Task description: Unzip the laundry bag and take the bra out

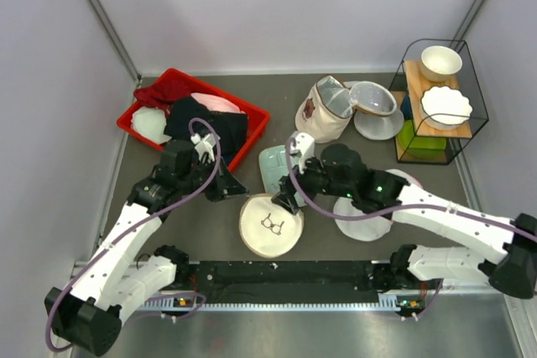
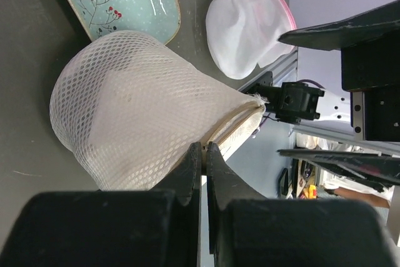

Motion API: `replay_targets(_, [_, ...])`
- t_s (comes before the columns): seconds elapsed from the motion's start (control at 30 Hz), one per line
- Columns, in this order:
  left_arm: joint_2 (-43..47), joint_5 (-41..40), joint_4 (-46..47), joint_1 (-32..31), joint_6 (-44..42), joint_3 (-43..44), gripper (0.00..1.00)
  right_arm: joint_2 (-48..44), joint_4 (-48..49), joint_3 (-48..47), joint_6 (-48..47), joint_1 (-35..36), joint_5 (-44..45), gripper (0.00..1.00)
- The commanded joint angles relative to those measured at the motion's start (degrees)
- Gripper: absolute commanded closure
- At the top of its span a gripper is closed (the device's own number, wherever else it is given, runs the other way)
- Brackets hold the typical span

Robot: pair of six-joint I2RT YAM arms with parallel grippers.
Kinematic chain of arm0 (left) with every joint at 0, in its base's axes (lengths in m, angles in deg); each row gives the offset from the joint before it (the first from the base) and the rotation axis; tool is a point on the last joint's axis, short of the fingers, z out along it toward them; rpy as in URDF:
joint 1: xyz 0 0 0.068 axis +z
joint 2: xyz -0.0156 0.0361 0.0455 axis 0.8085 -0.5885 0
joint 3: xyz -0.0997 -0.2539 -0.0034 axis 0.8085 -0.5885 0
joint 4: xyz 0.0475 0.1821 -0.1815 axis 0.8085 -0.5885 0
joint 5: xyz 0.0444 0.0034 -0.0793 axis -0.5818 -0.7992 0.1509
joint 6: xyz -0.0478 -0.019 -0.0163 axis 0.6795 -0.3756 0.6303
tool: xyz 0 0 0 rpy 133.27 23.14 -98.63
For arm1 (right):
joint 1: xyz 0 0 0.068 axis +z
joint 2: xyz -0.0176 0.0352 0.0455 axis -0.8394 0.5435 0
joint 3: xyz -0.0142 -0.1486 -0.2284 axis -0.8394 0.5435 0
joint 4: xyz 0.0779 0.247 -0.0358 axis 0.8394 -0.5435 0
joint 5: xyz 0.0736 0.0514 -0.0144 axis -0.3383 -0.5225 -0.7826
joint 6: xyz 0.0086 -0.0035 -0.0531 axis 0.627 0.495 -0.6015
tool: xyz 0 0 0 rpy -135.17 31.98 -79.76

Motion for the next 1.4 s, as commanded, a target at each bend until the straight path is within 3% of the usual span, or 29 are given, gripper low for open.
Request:
replay_targets(0.0, [1.35, 1.72, 3.37, 0.21, -0.20, 1.48, 1.00, 8.87, -2.63, -7.11, -6.44, 0.07, -8.92, 0.06])
replay_targets(0.2, [2.76, 1.98, 3.99, 0.21, 0.67, -0.10, 1.00, 16.45, -2.29, -12.38, -7.67, 2.79, -11.75, 0.12])
replay_targets(0.27, [3.02, 2.16, 4.25, 0.21, 0.76, -0.19, 1.00, 19.18, -2.20, -13.70, -7.67, 2.97, -11.23, 0.25])
replay_targets(0.3, [3.11, 2.25, 4.17, 0.29, 0.76, -0.19, 1.00, 19.71, -2.20, -13.97, -7.49, 2.89, -10.79, 0.33])
replay_targets(0.37, [3.38, 2.16, 4.17, 0.21, 0.59, -0.11, 1.00, 19.71, -1.32, -13.97, -6.71, 2.97, -7.99, 0.68])
replay_targets(0.4, [3.55, 1.99, 3.90, 0.21, 0.50, -0.02, 1.00, 19.10, -0.79, -13.53, -5.66, 2.89, -6.40, 0.91])
replay_targets(0.43, [3.73, 1.72, 3.21, 0.21, -0.02, 0.16, 1.00, 18.40, 0.60, -12.92, -4.86, 2.80, -3.95, 1.00])
replay_targets(0.47, [3.99, 0.07, 2.33, 0.29, -0.46, 0.33, 1.00, 15.96, 1.57, -10.74, -4.25, 2.80, 0.86, 1.00])
replay_targets(0.63, [5.40, -5.40, -0.32, 0.82, -1.52, 1.65, 1.00, 4.53, 11.59, 0.60, 3.21, -0.17, 7.76, 1.00])
replay_targets(0.77, [4.52, -7.50, -1.98, 2.14, -2.49, 3.84, 1.00, -6.63, 21.95, 15.07, 11.91, -1.94, 11.09, 1.00])
replay_targets(0.9, [2.85, -7.51, 0.89, 3.55, -0.04, 3.77, 1.00, -15.34, 30.30, 25.30, 21.39, -1.77, 13.65, 1.00])
replay_targets(0.97, [1.72, -3.66, 4.50, 3.55, 2.25, 2.54, 1.00, -17.99, 30.94, 28.55, 23.00, -1.86, 12.08, 1.00])
replay_targets(1.0, [1.27, -1.55, 6.08, 3.55, 3.04, 1.49, 1.00, -18.08, 27.98, 28.48, 22.92, -1.86, 11.20, 0.95])
replay_targets(1.03, [0.75, 1.08, 8.45, 3.55, 3.57, 1.30, 1.00, -17.73, 25.78, 27.79, 22.31, -1.86, 10.58, 0.72])
replay_targets(1.07, [-0.39, 2.06, 8.82, 3.37, 3.49, 1.39, 1.00, -17.47, 22.71, 25.52, 21.17, -1.86, 9.79, 0.59])
replay_targets(1.13, [-1.97, 2.77, 8.82, 3.28, 1.83, 2.26, 1.00, -16.59, 15.78, 21.39, 17.39, -1.77, 9.43, 0.22])
replay_targets(1.23, [-4.00, 4.61, 8.38, 3.11, -0.72, 4.55, 1.00, -15.36, 8.82, 16.63, 10.37, -1.77, 10.31, 0.07])
replay_targets(1.37, [-6.46, 5.06, 4.26, 2.41, -4.42, 8.59, 1.00, -8.53, 3.54, 6.00, 1.75, -1.77, 8.30, 0.07])
